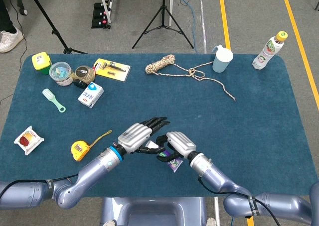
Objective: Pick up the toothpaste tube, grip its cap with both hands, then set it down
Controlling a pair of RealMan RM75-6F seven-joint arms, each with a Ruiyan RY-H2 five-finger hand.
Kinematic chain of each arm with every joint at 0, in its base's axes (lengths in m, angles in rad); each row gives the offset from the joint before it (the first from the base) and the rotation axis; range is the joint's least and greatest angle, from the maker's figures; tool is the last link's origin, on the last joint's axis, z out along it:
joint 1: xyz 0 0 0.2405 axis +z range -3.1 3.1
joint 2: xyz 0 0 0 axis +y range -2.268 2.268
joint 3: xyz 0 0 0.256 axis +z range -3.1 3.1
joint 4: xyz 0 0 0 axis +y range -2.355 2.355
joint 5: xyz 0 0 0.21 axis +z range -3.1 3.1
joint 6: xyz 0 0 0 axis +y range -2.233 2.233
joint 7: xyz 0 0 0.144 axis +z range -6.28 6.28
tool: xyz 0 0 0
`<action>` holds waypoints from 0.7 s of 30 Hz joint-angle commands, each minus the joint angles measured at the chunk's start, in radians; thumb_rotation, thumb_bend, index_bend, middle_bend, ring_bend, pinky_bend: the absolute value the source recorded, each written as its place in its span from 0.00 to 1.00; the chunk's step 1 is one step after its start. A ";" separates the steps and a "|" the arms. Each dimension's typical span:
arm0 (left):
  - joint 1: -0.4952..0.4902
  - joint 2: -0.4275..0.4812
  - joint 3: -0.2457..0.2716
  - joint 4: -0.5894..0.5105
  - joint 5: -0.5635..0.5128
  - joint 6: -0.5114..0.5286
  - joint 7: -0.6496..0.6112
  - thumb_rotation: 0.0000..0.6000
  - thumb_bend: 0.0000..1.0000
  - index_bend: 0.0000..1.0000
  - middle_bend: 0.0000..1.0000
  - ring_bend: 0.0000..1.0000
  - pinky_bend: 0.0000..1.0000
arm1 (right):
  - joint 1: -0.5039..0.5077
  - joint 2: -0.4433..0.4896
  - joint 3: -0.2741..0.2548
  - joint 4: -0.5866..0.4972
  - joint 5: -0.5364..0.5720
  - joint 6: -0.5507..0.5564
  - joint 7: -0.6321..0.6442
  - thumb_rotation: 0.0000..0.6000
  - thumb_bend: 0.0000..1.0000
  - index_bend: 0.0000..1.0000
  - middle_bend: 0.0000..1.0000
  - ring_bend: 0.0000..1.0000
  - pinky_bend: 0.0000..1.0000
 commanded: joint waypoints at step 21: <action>-0.058 -0.066 0.035 0.033 -0.083 0.029 0.011 0.00 0.06 0.00 0.00 0.00 0.14 | 0.020 0.002 0.041 -0.007 0.082 -0.015 0.015 1.00 0.35 0.81 0.97 1.00 1.00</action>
